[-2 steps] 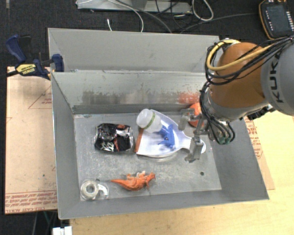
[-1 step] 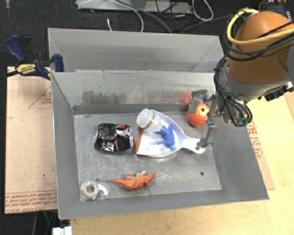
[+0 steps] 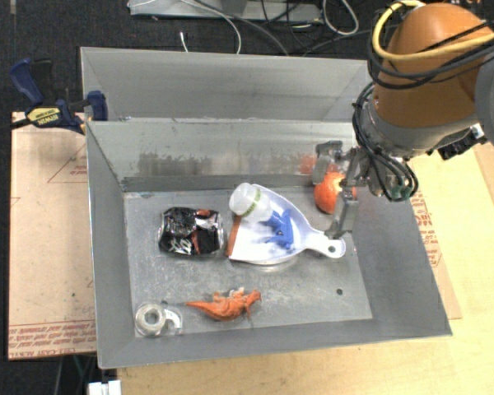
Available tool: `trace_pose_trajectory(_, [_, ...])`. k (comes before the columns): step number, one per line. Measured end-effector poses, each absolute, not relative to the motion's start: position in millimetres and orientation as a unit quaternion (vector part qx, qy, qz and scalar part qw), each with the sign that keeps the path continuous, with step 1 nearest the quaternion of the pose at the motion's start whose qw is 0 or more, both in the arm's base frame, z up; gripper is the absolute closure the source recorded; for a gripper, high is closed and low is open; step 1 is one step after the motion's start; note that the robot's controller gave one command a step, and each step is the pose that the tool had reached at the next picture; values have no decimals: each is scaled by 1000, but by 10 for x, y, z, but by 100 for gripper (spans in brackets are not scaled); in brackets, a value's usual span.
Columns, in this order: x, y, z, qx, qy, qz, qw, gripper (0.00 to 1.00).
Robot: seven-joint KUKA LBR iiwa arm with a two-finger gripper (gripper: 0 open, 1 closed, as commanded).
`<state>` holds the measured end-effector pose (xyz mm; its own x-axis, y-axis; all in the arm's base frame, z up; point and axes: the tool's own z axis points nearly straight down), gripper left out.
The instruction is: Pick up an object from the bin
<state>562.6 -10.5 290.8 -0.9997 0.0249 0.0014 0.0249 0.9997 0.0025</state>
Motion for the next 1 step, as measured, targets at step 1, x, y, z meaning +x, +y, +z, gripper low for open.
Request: trace_pose_trajectory(1, [5477, -282, 2945, -22, -1000, -1, -8, 0])
